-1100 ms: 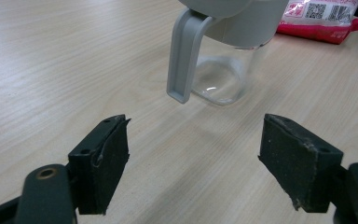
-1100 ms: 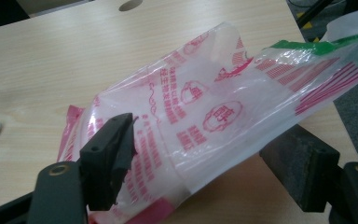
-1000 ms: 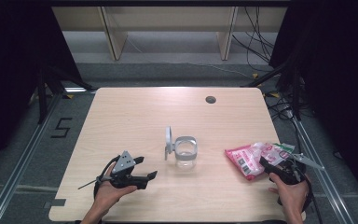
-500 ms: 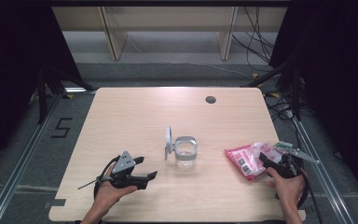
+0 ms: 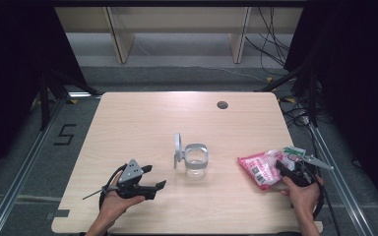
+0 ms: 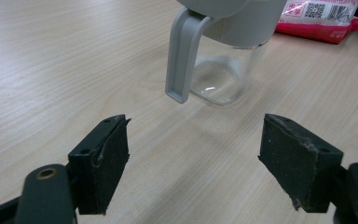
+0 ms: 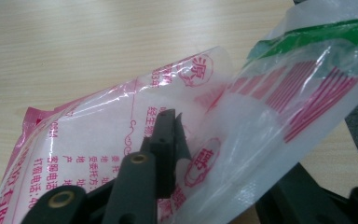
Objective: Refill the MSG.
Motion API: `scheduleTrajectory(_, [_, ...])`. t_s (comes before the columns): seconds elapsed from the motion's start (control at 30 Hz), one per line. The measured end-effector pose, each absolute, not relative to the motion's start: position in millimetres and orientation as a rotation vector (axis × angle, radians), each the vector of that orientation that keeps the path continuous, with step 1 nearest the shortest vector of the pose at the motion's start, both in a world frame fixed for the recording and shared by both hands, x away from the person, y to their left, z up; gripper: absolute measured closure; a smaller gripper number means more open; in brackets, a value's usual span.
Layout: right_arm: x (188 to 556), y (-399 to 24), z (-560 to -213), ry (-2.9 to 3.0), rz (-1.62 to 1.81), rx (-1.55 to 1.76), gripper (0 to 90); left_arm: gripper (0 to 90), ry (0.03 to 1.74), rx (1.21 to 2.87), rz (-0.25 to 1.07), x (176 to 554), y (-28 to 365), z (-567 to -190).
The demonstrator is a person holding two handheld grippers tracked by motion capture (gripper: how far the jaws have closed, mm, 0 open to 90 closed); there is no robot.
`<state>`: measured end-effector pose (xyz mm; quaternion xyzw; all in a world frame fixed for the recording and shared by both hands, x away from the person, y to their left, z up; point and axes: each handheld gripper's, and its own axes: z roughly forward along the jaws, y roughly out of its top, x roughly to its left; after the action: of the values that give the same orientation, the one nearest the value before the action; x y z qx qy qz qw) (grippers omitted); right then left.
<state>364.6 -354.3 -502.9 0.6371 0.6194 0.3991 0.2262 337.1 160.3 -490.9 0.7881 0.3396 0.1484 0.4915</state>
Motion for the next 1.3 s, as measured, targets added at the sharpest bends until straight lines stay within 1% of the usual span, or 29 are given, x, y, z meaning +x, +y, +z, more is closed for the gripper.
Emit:
scheduleTrajectory(0.07, [366, -355, -503, 1.721, 1.106, 1.738, 73.8, 23.0, 0.829, 1.916, 0.364, 337, 160, -491])
scheduleTrajectory(0.1, [368, -358, -505, 1.744, 1.106, 1.679, 75.2, 23.0, 0.829, 1.916, 0.364, 337, 160, -491])
scheduleTrajectory(0.2, [368, -354, -504, 1.732, 1.114, 1.724, 81.0, 23.0, 0.826, 1.913, 0.358, 337, 160, -491])
scheduleTrajectory(0.23, [370, -358, -505, 1.760, 1.107, 1.661, 82.9, 23.0, 0.826, 1.914, 0.358, 337, 160, -491])
scheduleTrajectory(0.27, [367, -354, -503, 1.751, 1.105, 1.717, 85.2, 23.0, 0.826, 1.914, 0.358, 337, 160, -491])
scheduleTrajectory(0.3, [369, -354, -504, 1.754, 1.107, 1.695, 86.4, 23.0, 0.826, 1.914, 0.357, 337, 160, -491])
scheduleTrajectory(0.43, [371, -356, -503, 1.796, 1.088, 1.620, 88.4, 23.0, 0.826, 1.913, 0.358, 337, 160, -491])
scheduleTrajectory(0.57, [370, -351, -500, 1.795, 1.106, 1.648, 89.2, 23.0, 0.827, 1.917, 0.359, 337, 160, -492])
scheduleTrajectory(0.6, [372, -353, -501, 1.812, 1.099, 1.583, 89.4, 23.0, 0.826, 1.917, 0.359, 337, 160, -492])
scheduleTrajectory(0.7, [370, -348, -497, 1.803, 1.124, 1.601, 89.7, 23.0, 0.825, 1.917, 0.359, 337, 160, -492])
scheduleTrajectory(0.83, [370, -349, -495, 1.804, 1.149, 1.506, 89.9, 23.1, 0.827, 1.916, 0.359, 337, 160, -492])
scheduleTrajectory(0.87, [369, -346, -493, 1.796, 1.167, 1.529, 90.0, 23.0, 0.828, 1.917, 0.359, 337, 160, -492])
scheduleTrajectory(1.13, [366, -334, -482, 1.825, 1.238, 1.384, 90.0, 23.1, 0.832, 1.920, 0.362, 337, 160, -492])
scheduleTrajectory(1.23, [361, -324, -476, 1.826, 1.271, 1.421, 90.0, 23.1, 0.828, 1.917, 0.357, 337, 160, -492])
scheduleTrajectory(1.27, [364, -326, -475, 1.846, 1.283, 1.332, 90.0, 23.1, 0.828, 1.917, 0.358, 337, 161, -492])
scheduleTrajectory(1.3, [362, -323, -475, 1.832, 1.284, 1.357, 90.0, 23.1, 0.829, 1.915, 0.358, 337, 160, -492])
